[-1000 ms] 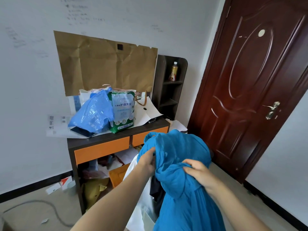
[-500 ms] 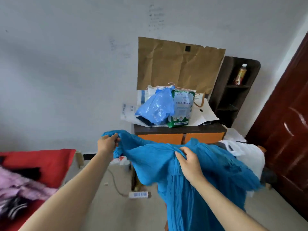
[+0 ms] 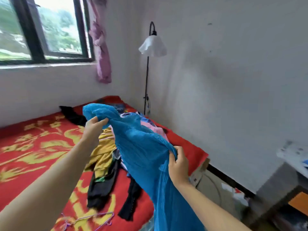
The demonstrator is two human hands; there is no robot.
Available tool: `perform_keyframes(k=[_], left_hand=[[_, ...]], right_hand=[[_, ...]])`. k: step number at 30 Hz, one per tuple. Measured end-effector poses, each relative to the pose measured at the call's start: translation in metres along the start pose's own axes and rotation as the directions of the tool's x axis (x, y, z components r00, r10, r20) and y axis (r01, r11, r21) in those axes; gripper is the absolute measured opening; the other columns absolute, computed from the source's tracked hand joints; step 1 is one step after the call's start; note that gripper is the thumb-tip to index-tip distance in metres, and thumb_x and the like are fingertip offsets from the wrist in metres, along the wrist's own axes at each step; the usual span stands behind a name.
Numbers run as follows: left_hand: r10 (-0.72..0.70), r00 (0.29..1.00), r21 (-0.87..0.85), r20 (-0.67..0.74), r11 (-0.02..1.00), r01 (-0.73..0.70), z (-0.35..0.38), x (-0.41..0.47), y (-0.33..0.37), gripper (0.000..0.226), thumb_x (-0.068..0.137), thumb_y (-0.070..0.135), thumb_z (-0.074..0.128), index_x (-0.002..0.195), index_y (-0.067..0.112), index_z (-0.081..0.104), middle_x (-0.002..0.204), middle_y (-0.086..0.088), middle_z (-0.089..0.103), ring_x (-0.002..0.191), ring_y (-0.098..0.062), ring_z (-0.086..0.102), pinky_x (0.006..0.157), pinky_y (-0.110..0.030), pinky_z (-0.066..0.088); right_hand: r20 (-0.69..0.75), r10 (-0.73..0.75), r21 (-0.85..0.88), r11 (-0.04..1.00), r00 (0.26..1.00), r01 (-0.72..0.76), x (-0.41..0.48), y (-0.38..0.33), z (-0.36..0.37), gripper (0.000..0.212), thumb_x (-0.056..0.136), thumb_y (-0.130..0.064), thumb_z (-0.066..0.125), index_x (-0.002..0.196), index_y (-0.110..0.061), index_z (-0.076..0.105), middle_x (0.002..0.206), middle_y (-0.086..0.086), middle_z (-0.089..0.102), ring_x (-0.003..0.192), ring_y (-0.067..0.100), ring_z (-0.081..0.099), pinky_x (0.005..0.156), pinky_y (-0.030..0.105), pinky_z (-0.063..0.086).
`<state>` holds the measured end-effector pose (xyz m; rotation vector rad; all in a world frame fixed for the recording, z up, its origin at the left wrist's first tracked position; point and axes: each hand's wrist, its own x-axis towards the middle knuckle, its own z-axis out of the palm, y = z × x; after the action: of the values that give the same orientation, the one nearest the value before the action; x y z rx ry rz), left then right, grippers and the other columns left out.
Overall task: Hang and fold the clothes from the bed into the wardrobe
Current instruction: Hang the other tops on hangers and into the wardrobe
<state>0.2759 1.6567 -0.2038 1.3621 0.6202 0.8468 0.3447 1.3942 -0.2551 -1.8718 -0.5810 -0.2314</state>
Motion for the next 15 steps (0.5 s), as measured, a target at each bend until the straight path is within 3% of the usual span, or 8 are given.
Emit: perform_keyframes(k=[3,5,8,10,11,15], left_hand=[[-0.019,0.993,0.040,-0.112,0.999,0.024,-0.095,-0.006,-0.010,0.017,0.094,0.002,0.048,0.096,0.014,0.060,0.088,0.003,0.061,0.078,-0.010,0.055,0.070,-0.024,0.042],[-0.049,0.980,0.075,-0.192,0.995,0.065,-0.138,-0.017,-0.022,0.020,0.094,-0.001,0.046,0.091,0.013,0.059,0.075,0.007,0.066,0.071,-0.010,0.055,0.066,-0.023,0.044],[-0.101,0.935,0.101,-0.341,0.984,0.143,-0.186,-0.036,-0.043,0.023,0.092,-0.004,0.047,0.082,0.014,0.059,0.061,0.010,0.064,0.064,-0.009,0.055,0.061,-0.021,0.043],[-0.133,0.902,0.117,-0.411,0.974,0.196,-0.209,-0.048,-0.061,0.018,0.090,-0.006,0.047,0.089,0.008,0.060,0.073,0.002,0.060,0.071,-0.012,0.052,0.065,-0.021,0.040],[-0.157,0.892,0.118,-0.423,0.967,0.226,-0.215,-0.055,-0.069,0.017,0.089,-0.006,0.048,0.090,0.006,0.060,0.076,0.000,0.058,0.073,-0.013,0.050,0.066,-0.021,0.039],[-0.237,0.828,0.073,-0.508,0.946,0.315,-0.226,-0.077,-0.087,0.017,0.080,0.002,0.057,0.065,0.009,0.052,0.067,-0.002,0.044,0.068,-0.018,0.039,0.059,-0.029,0.031]], right_hand=[[0.218,-0.036,0.034,0.999,0.975,0.029,-0.015,-0.010,0.085,0.022,0.085,-0.021,0.047,0.096,-0.006,0.057,0.082,0.003,0.062,0.077,0.018,0.057,0.066,0.028,0.035],[0.446,-0.007,-0.050,0.998,0.895,0.033,-0.029,-0.003,0.129,0.017,0.088,-0.025,0.047,0.102,-0.018,0.054,0.086,0.003,0.061,0.087,0.028,0.059,0.070,0.030,0.033],[0.805,0.128,-0.277,0.945,0.580,0.176,-0.051,0.013,0.184,0.036,0.092,-0.024,0.054,0.126,-0.016,0.046,0.122,0.001,0.056,0.118,0.024,0.048,0.092,0.029,0.034],[0.900,0.199,-0.300,0.928,0.388,0.220,-0.063,0.018,0.209,0.051,0.089,-0.029,0.054,0.137,-0.019,0.037,0.138,0.002,0.046,0.128,0.023,0.038,0.104,0.032,0.032],[0.919,0.208,-0.294,0.928,0.335,0.228,-0.066,0.019,0.217,0.055,0.089,-0.030,0.053,0.140,-0.020,0.034,0.141,0.004,0.042,0.130,0.024,0.035,0.106,0.032,0.030],[0.947,0.193,-0.254,0.939,0.255,0.231,-0.061,0.013,0.252,0.056,0.090,-0.026,0.053,0.142,-0.018,0.034,0.141,0.007,0.042,0.132,0.024,0.036,0.106,0.029,0.029]])
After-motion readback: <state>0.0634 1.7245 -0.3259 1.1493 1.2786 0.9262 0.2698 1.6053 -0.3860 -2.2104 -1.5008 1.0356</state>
